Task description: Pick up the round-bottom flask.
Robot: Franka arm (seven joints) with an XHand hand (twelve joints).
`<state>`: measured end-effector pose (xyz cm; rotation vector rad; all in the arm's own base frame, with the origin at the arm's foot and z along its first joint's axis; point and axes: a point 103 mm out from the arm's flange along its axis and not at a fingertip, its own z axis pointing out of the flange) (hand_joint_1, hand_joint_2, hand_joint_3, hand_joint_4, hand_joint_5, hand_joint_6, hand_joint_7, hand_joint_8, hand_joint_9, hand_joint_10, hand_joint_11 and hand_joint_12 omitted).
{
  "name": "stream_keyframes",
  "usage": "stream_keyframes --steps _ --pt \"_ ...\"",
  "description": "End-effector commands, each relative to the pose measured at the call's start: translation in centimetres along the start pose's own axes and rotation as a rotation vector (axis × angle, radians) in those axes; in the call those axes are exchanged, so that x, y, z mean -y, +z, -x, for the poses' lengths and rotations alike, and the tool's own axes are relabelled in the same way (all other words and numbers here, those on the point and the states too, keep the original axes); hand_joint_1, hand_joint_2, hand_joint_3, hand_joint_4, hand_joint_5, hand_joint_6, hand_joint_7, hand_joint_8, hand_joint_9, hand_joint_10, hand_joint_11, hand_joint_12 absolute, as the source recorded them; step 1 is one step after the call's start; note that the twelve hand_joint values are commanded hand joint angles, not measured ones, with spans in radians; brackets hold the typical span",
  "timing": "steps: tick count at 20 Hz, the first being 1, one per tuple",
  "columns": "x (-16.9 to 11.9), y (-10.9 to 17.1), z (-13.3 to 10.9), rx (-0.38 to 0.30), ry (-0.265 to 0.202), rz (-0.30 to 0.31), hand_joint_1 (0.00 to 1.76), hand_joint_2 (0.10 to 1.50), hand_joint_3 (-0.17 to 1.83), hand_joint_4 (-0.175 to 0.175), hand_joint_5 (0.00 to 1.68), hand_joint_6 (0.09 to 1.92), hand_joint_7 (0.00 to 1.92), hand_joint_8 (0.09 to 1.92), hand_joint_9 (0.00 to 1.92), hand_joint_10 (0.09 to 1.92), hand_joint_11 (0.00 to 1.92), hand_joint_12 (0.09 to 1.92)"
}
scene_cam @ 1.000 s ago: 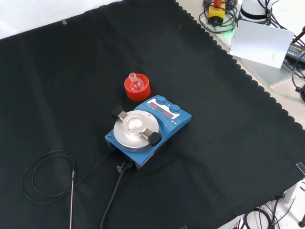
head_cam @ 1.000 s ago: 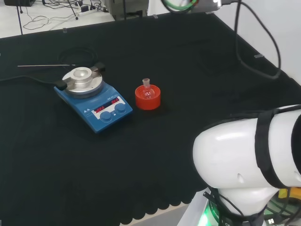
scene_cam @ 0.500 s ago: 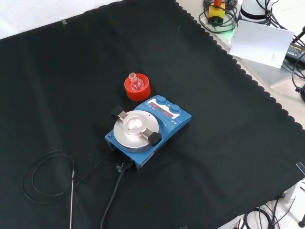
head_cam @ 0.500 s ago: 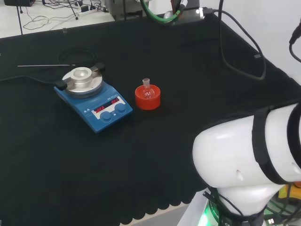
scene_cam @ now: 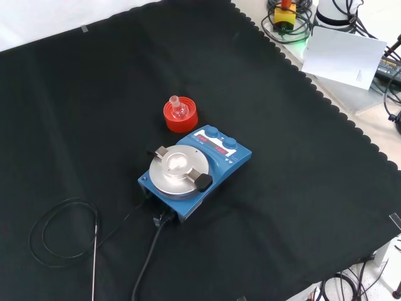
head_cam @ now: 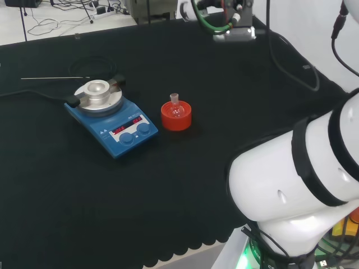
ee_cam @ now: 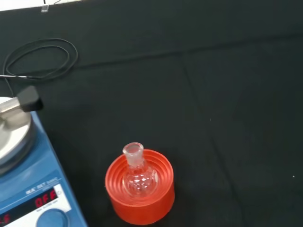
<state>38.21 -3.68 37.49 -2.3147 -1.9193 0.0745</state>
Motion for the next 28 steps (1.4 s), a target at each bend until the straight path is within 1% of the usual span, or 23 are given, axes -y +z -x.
stream_keyframes --steps 1,2,4,5,8,12,19,22,28 --pt "-2.3 4.2 4.5 -0.087 -0.032 -0.008 0.38 1.12 0.21 0.004 0.40 0.11 0.13 0.55 0.26 0.67 0.01 1.41" --pt "-2.5 4.8 4.5 -0.104 -0.034 -0.011 0.43 1.10 0.21 0.002 0.42 0.12 0.14 0.55 0.27 0.67 0.02 1.42" --pt "-3.0 5.9 3.5 -0.130 -0.037 -0.034 0.52 1.05 0.19 -0.002 0.45 0.12 0.16 0.56 0.30 0.68 0.03 1.42" --pt "-3.2 6.5 4.1 -0.141 -0.042 -0.043 0.54 1.03 0.21 -0.004 0.47 0.11 0.17 0.57 0.31 0.67 0.04 1.42" --pt "-4.0 7.8 3.5 -0.146 -0.043 -0.072 0.58 0.98 0.27 -0.006 0.49 0.09 0.18 0.58 0.33 0.66 0.06 1.41" --pt "-4.8 9.5 3.3 -0.142 -0.048 -0.100 0.61 0.89 0.40 -0.007 0.50 0.09 0.18 0.59 0.34 0.66 0.06 1.41" --pt "-6.0 12.2 2.9 -0.137 -0.057 -0.135 0.70 0.80 0.47 -0.005 0.50 0.09 0.16 0.60 0.34 0.67 0.07 1.41" --pt "-6.6 13.4 2.5 -0.126 -0.059 -0.162 0.72 0.76 0.52 -0.003 0.51 0.09 0.14 0.59 0.32 0.67 0.05 1.42" --pt "-7.2 15.5 1.9 -0.113 -0.065 -0.178 0.77 0.71 0.56 -0.002 0.51 0.09 0.11 0.59 0.30 0.68 0.04 1.42"
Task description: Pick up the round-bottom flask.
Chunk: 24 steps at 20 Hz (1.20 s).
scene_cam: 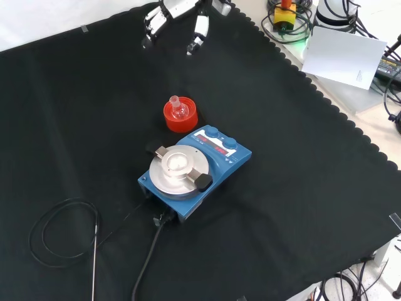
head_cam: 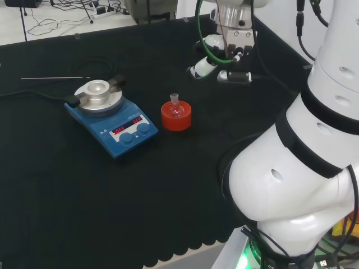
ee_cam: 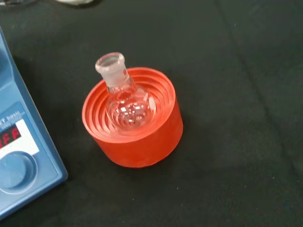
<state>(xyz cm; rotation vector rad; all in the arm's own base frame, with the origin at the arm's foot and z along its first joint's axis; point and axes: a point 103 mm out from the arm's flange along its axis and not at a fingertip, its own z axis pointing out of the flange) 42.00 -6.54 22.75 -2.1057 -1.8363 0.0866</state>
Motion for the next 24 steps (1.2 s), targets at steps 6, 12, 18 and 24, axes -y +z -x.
stream_keyframes --steps 6,12,18,24 --pt "-2.2 3.3 -0.7 0.004 -0.022 -0.031 0.80 0.67 0.59 -0.006 0.57 0.09 0.11 0.60 0.30 0.68 0.04 1.42" --pt "-3.3 4.9 -0.9 0.002 -0.041 -0.060 0.81 0.66 0.61 -0.016 0.68 0.10 0.11 0.60 0.30 0.68 0.04 1.42" --pt "-4.5 6.1 -0.9 -0.002 -0.044 -0.077 0.82 0.65 0.62 -0.023 0.73 0.12 0.11 0.60 0.30 0.68 0.04 1.42" --pt "-5.5 6.9 -0.8 -0.007 -0.047 -0.079 0.82 0.65 0.63 -0.029 0.76 0.15 0.11 0.60 0.31 0.68 0.05 1.42"
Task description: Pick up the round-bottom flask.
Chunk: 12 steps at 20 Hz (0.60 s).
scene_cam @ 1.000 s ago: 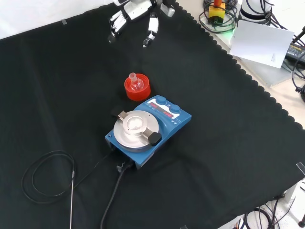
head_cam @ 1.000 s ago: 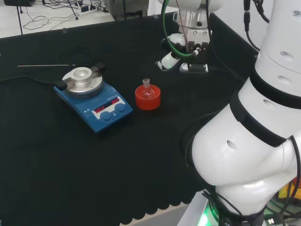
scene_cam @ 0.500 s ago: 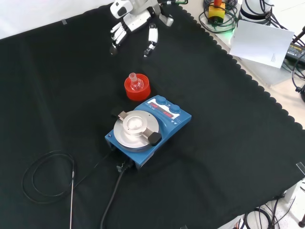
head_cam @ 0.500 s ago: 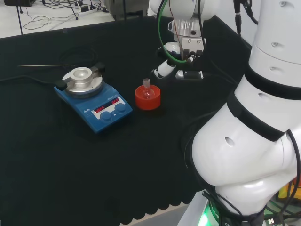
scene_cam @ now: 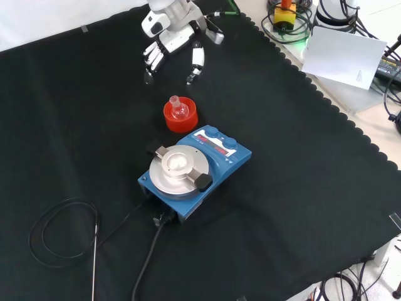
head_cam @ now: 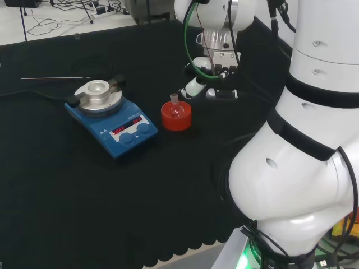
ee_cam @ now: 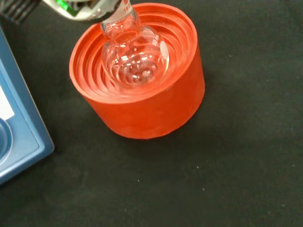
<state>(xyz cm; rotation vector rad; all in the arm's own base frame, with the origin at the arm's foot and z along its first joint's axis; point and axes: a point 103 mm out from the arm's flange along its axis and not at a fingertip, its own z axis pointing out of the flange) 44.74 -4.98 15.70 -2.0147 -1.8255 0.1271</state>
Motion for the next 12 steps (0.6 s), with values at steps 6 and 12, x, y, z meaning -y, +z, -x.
stream_keyframes --steps 6,12 --pt "-1.7 1.6 -0.1 -0.003 -0.016 -0.020 0.83 0.63 0.66 -0.033 0.69 0.34 0.10 0.60 0.30 0.68 0.05 1.41" --pt "-2.0 2.4 -0.5 -0.006 -0.018 -0.031 0.82 0.63 0.67 -0.033 0.62 0.51 0.10 0.60 0.30 0.68 0.05 1.42"
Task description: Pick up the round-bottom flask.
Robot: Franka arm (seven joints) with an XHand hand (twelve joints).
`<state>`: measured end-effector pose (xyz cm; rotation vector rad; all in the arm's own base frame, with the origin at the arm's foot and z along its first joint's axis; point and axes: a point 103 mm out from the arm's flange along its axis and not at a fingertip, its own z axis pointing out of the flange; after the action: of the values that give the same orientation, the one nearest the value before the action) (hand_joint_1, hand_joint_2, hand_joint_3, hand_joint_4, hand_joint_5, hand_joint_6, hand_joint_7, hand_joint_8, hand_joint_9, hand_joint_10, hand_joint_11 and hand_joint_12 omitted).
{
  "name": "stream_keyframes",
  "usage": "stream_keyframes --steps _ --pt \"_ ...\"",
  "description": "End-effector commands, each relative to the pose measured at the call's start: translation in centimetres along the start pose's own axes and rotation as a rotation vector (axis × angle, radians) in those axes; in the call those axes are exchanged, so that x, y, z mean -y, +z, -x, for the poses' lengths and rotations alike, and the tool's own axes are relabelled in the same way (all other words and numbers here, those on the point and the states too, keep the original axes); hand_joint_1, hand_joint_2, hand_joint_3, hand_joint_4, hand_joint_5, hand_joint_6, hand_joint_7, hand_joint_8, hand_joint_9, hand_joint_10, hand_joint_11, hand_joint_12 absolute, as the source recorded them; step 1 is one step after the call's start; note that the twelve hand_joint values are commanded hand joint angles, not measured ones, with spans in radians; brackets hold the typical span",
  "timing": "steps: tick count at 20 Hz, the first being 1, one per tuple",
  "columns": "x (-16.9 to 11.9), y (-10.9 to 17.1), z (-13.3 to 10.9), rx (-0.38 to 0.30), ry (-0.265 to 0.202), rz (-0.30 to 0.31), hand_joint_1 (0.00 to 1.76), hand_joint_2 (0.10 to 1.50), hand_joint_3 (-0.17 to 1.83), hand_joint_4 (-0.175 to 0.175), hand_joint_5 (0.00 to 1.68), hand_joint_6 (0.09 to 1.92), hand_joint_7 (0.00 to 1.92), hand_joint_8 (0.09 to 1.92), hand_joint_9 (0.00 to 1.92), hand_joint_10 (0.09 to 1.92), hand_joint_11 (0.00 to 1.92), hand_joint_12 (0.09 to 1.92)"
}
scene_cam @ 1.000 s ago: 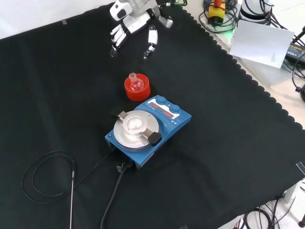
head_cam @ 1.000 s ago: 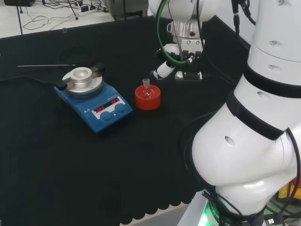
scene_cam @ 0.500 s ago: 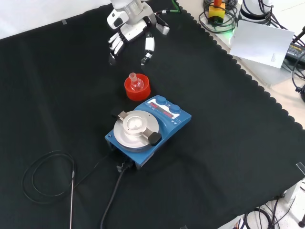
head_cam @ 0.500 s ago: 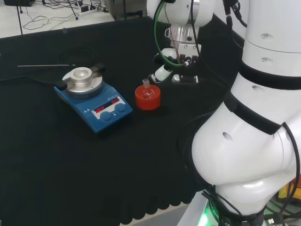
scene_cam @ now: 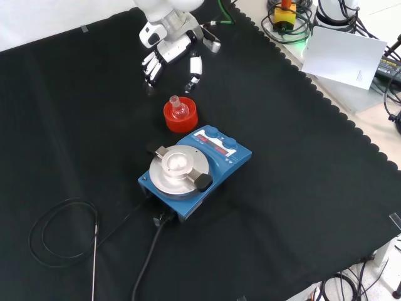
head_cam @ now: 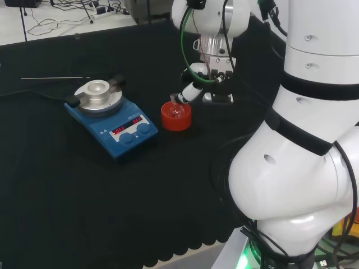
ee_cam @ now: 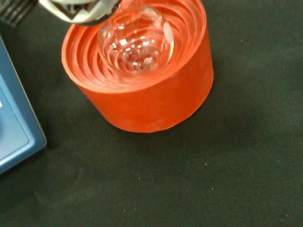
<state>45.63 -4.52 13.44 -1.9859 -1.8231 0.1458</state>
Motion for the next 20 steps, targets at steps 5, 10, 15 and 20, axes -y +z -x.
stream_keyframes --steps 5,10,15,20 --pt "-0.8 0.7 -0.7 -0.009 -0.015 0.020 0.82 0.63 0.67 -0.034 0.65 0.54 0.10 0.60 0.30 0.68 0.05 1.42" --pt "-1.2 0.8 -0.5 -0.019 -0.020 0.039 0.82 0.63 0.67 -0.037 0.66 0.57 0.10 0.60 0.31 0.68 0.06 1.41" --pt "-1.6 1.1 -0.8 -0.003 -0.027 0.045 0.82 0.63 0.66 -0.041 0.64 0.59 0.10 0.61 0.32 0.69 0.08 1.41" --pt "-2.0 1.5 -1.0 0.000 -0.031 0.050 0.83 0.62 0.66 -0.045 0.60 0.58 0.11 0.61 0.33 0.69 0.09 1.41"
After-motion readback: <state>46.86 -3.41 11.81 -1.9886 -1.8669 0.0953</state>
